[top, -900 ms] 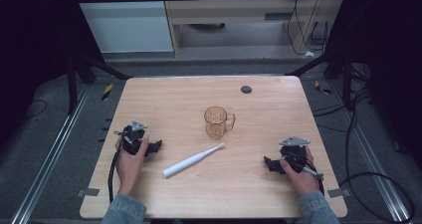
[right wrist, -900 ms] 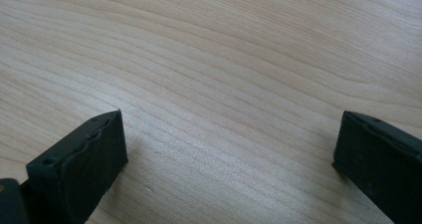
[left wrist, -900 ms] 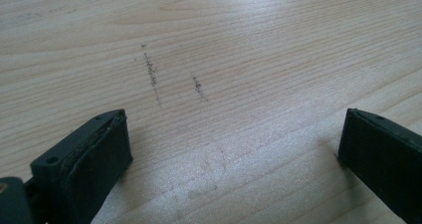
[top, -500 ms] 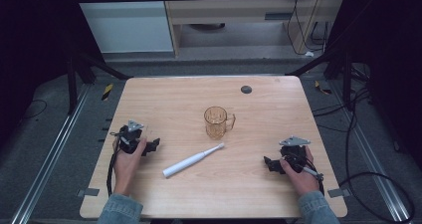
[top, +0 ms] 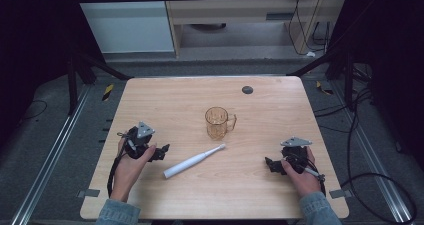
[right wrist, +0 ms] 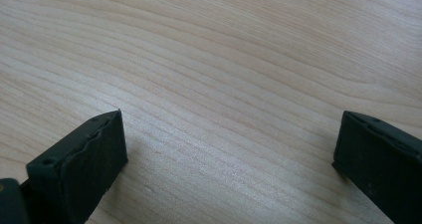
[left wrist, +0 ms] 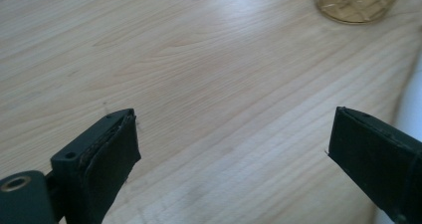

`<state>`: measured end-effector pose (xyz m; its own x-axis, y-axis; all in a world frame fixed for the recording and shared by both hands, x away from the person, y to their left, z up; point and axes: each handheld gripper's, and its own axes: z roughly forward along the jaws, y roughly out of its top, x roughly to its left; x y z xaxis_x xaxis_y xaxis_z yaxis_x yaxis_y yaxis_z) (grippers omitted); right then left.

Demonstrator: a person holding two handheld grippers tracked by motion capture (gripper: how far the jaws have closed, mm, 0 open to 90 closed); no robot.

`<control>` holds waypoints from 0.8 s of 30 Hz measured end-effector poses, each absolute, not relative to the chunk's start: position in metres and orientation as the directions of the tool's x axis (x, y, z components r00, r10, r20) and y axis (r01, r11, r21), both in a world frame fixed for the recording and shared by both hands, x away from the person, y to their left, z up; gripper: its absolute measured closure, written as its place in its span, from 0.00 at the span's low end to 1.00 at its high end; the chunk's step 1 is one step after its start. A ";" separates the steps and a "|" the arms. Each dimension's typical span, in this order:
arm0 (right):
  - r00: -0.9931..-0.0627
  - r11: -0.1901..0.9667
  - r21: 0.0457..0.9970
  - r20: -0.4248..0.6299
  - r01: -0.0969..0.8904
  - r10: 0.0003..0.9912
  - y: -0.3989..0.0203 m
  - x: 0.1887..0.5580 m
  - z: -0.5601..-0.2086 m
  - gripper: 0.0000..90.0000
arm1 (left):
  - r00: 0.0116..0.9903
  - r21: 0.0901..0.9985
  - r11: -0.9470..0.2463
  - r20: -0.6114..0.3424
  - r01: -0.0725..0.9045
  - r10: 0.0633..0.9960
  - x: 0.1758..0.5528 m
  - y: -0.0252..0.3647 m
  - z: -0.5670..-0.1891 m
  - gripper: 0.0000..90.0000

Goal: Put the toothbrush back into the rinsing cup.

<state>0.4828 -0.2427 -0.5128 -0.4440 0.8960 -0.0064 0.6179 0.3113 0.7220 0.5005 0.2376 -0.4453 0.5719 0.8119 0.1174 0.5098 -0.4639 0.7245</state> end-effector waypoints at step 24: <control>-0.441 0.308 0.722 -0.004 0.619 0.897 -0.242 0.483 -0.513 0.00 | 0.689 0.682 -0.568 0.129 0.460 0.713 0.486 0.184 -0.435 0.06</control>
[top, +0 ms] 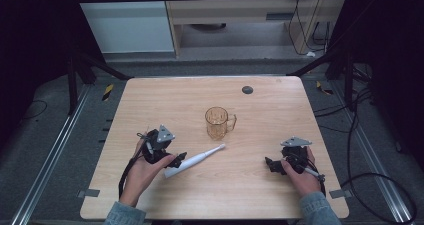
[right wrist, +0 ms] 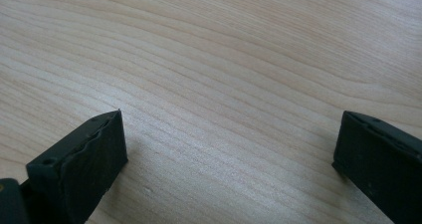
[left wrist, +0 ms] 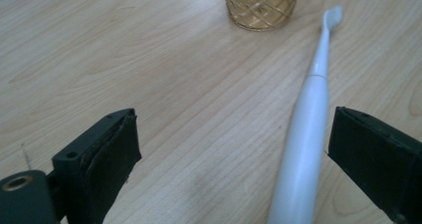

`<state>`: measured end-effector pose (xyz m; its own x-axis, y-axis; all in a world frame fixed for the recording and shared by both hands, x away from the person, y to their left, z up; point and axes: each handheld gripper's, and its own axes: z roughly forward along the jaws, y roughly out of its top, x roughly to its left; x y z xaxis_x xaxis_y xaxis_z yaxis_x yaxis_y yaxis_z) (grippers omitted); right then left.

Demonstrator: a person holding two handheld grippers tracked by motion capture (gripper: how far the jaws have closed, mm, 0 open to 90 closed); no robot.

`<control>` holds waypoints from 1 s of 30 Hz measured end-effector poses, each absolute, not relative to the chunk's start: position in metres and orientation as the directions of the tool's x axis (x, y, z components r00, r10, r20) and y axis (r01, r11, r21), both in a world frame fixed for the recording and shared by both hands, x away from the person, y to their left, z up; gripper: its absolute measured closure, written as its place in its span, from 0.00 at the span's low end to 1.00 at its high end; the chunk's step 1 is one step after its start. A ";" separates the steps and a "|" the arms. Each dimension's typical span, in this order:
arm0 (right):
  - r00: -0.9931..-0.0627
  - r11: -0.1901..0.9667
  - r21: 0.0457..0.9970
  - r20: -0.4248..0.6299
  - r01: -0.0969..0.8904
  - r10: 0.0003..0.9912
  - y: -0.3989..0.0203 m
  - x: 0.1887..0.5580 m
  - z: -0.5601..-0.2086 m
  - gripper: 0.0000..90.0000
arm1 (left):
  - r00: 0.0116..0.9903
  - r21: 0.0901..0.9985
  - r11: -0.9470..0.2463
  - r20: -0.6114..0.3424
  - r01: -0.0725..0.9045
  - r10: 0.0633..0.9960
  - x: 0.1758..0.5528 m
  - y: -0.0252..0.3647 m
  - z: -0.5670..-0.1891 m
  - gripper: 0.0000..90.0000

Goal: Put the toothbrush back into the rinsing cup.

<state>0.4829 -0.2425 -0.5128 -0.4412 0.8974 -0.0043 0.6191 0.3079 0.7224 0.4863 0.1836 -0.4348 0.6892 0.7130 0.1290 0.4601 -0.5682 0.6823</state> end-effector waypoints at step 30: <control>-0.443 0.306 0.722 0.001 0.621 0.897 -0.243 0.483 -0.513 0.00 | 0.816 0.504 -0.742 0.116 0.443 0.566 0.506 0.143 -0.422 0.09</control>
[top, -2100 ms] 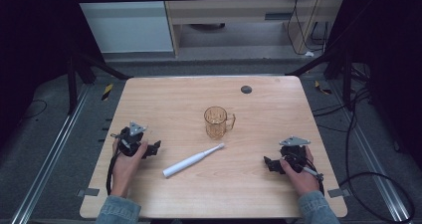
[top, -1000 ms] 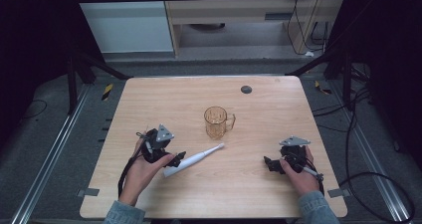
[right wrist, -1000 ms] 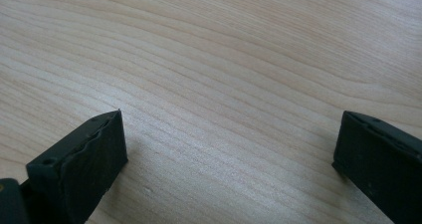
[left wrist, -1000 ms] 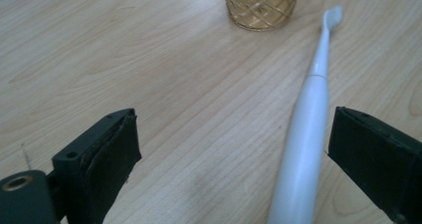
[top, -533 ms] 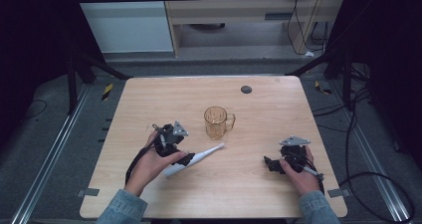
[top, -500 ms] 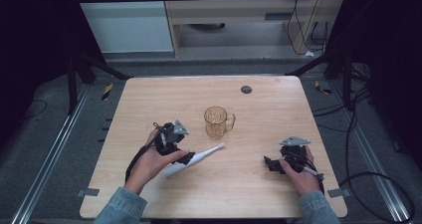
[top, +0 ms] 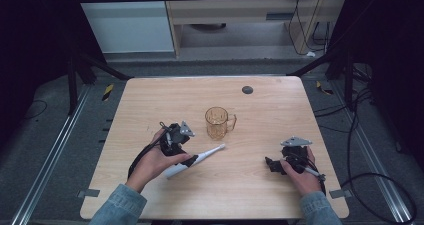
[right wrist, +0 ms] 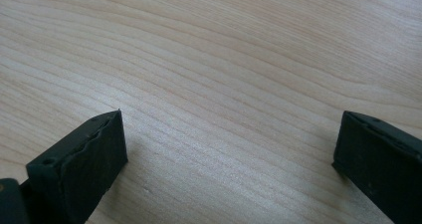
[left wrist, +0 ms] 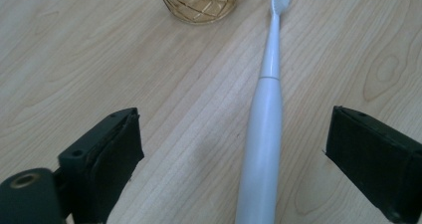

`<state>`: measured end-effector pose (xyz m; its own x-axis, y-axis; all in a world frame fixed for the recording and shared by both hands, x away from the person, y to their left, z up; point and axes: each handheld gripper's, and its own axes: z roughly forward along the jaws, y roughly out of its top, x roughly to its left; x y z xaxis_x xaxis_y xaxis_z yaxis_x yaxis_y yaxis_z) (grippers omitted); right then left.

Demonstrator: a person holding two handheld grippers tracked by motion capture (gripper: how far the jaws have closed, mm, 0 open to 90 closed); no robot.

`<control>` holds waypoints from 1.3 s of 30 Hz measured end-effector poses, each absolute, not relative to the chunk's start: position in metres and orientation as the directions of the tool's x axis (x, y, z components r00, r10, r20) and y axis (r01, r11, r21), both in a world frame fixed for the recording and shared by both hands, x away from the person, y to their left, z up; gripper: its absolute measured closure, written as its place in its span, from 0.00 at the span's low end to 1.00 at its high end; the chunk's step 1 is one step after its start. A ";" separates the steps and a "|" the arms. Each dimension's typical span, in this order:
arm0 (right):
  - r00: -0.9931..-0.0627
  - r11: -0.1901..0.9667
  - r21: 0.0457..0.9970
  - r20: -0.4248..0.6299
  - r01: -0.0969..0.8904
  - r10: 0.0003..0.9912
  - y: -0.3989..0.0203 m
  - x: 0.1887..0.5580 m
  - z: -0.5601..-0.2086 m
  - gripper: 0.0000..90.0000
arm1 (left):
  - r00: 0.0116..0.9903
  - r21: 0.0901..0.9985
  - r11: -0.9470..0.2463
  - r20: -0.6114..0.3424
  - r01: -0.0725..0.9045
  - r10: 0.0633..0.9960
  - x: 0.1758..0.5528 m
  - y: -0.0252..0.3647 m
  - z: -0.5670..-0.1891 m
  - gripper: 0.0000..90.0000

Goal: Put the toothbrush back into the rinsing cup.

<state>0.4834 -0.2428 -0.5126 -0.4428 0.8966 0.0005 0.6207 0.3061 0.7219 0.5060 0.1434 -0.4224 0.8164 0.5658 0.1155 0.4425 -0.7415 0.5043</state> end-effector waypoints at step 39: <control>-0.443 0.308 0.722 -0.001 0.620 0.896 -0.243 0.483 -0.513 0.00 | 0.893 0.321 -0.845 -0.005 0.427 0.449 0.524 0.120 -0.457 0.66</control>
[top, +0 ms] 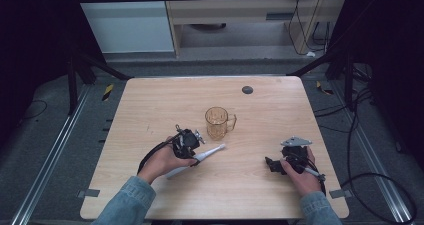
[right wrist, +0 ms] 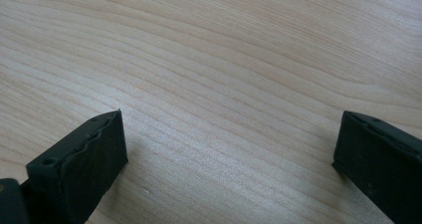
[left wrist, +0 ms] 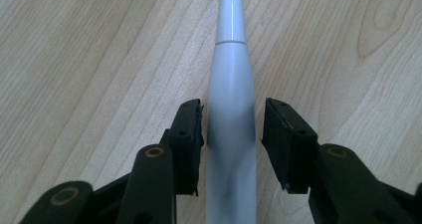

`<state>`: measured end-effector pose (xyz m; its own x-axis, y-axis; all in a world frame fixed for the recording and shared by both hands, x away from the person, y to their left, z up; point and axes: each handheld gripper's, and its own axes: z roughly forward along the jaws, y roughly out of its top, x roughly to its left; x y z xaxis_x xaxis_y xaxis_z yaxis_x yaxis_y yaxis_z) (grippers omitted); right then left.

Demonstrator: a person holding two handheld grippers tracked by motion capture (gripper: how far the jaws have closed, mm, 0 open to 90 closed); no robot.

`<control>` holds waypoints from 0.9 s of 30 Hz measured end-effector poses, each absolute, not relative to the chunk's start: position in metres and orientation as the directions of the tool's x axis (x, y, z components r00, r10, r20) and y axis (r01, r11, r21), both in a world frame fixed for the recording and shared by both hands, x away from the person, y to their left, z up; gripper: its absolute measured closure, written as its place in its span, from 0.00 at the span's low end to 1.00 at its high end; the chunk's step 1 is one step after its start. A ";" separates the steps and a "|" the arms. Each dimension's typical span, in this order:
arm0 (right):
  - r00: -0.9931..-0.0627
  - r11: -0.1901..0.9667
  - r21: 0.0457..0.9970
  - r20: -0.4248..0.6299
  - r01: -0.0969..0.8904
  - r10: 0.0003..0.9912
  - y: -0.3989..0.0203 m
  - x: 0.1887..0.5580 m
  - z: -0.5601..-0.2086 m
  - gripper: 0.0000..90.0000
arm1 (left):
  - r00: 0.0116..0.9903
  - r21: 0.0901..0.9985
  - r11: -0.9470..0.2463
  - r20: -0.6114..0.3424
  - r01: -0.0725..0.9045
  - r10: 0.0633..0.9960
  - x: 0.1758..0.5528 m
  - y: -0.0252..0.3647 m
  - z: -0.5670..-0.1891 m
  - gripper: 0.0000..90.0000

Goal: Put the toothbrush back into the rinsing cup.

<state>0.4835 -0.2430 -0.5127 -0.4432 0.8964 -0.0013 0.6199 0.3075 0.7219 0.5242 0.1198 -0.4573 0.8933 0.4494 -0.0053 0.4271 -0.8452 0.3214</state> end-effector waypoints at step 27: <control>-0.443 0.308 0.722 -0.002 0.620 0.896 -0.243 0.484 -0.513 0.00 | 0.902 0.289 -0.861 -0.021 0.419 0.431 0.529 0.114 -0.465 0.73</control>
